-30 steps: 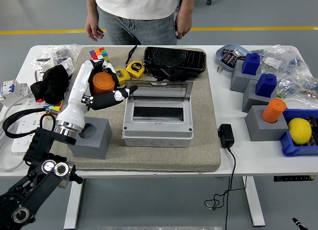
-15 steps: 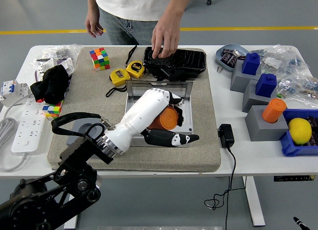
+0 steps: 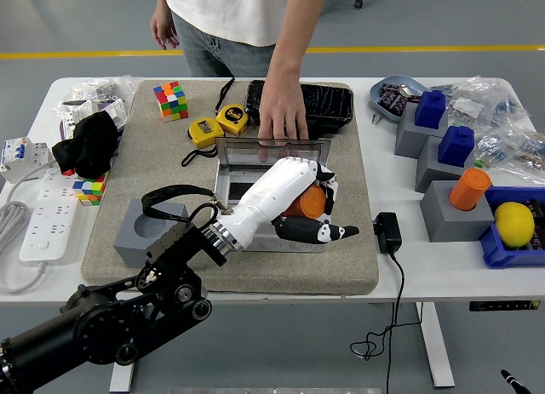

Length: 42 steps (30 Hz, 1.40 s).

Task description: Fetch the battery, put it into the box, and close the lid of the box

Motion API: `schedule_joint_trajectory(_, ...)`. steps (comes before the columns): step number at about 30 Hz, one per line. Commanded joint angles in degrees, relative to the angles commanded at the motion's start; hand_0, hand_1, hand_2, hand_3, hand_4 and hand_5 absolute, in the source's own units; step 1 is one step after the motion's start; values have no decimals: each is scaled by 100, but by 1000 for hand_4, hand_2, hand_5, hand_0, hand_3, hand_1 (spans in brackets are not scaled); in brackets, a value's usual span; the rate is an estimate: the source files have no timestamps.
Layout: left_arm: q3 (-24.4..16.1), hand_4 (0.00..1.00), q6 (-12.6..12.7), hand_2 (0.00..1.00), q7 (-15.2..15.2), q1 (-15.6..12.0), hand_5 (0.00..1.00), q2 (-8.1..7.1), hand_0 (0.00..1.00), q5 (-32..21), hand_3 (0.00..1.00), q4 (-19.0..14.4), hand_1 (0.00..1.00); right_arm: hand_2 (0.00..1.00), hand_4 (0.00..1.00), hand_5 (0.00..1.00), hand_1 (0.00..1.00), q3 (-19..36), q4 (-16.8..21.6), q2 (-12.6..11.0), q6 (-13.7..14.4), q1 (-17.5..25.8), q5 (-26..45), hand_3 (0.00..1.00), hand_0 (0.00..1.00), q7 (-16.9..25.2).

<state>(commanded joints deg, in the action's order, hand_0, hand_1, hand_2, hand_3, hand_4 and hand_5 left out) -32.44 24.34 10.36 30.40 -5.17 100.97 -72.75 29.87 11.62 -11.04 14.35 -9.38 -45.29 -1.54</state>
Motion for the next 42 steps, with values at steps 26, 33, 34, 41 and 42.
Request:
schedule_joint_trajectory(26,-165,924,222,2,176,471,464,501,34,23,2,1761,2,824,998,998,871,-159,-7,-12,-9,-14,89,827,888,4)
schedule_joint_trajectory(33,-172,922,238,2,187,468,465,514,36,131,2,1801,2,824,998,998,871,-179,-5,-30,-23,-15,107,828,888,15)
schedule_joint_trajectory(34,-164,925,238,2,186,466,472,514,37,159,2,1790,2,823,998,998,872,-187,-5,-29,-27,-10,114,827,888,14)
schedule_joint_trajectory(41,-136,934,267,2,227,453,524,507,38,292,7,1821,2,821,998,998,865,-216,4,-23,-60,3,132,827,887,4)
schedule_joint_trajectory(42,-136,934,271,2,233,457,524,506,38,300,7,1829,2,821,998,998,865,-228,3,-25,-62,1,141,827,887,4)
